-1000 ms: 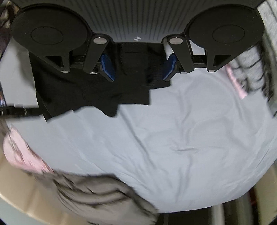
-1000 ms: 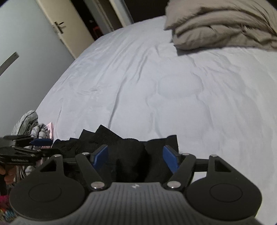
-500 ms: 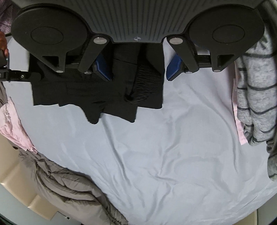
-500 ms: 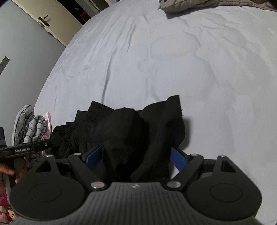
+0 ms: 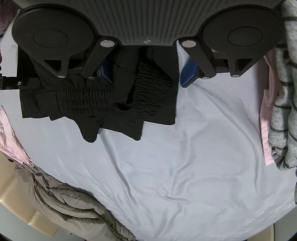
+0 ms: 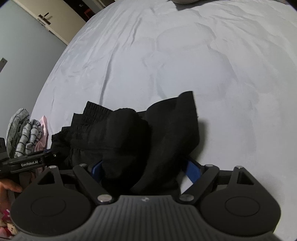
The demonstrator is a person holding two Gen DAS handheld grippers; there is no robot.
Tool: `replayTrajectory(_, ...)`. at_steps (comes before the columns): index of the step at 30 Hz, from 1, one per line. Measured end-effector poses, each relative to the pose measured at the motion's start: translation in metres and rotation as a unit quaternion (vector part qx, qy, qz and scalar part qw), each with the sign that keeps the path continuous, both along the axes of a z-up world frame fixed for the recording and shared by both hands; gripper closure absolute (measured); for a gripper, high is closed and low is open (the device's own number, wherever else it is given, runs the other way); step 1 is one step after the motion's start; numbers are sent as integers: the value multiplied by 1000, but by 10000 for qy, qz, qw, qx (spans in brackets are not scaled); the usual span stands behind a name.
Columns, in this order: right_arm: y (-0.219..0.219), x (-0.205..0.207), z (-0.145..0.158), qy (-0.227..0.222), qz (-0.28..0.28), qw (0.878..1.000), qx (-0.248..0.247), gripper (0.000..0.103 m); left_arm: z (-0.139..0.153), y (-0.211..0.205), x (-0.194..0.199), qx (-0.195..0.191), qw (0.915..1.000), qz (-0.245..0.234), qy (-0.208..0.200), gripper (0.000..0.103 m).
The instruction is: Fold clothes
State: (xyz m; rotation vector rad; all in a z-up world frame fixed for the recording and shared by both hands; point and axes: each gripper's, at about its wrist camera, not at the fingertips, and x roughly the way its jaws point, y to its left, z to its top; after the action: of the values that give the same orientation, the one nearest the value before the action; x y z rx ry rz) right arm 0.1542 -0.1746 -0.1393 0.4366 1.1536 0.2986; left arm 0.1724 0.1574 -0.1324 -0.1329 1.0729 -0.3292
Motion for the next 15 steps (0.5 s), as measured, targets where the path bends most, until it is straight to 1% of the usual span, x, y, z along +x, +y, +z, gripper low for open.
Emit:
replayTrajectory(1,3,0,0,-19,44,10000,-17,15,-1,-1,-1,0,10000,5,-22,32)
replayTrajectory(3,8,0,-1,-14,117,9999,-9,17,-2,-2,-3,-12,10000,-9,-62,40)
replayTrajectory(4,10,1,-1,-11,154,9999,-4,20,-1,-3,-4,-24,10000,-28,-81,42)
replayTrajectory(5,13,1,-1,-8,191,9998,0,23,-1,-4,-4,-35,9999,-46,-101,46)
replayTrajectory(6,15,1,-2,-6,228,9997,5,31,0,-5,-5,-31,9999,-69,-124,50)
replayTrajectory(7,18,2,-2,-3,264,9996,9,39,1,-7,-6,-28,9998,-92,-147,52)
replayTrajectory(9,23,2,-3,3,338,9994,18,39,2,-9,-7,-43,9998,-118,-164,62)
replayTrajectory(10,25,3,-3,3,373,9993,17,44,3,-11,-7,-53,9997,-167,-177,67)
replayTrajectory(11,26,3,-2,-7,395,9992,-12,49,5,-14,-7,-79,9995,-237,-185,76)
replayTrajectory(13,28,3,-1,-33,442,9990,-66,73,7,-20,-7,-48,9992,-338,-215,79)
replayTrajectory(15,30,2,3,-111,515,9986,-85,81,10,-26,-8,58,9989,-399,-258,81)
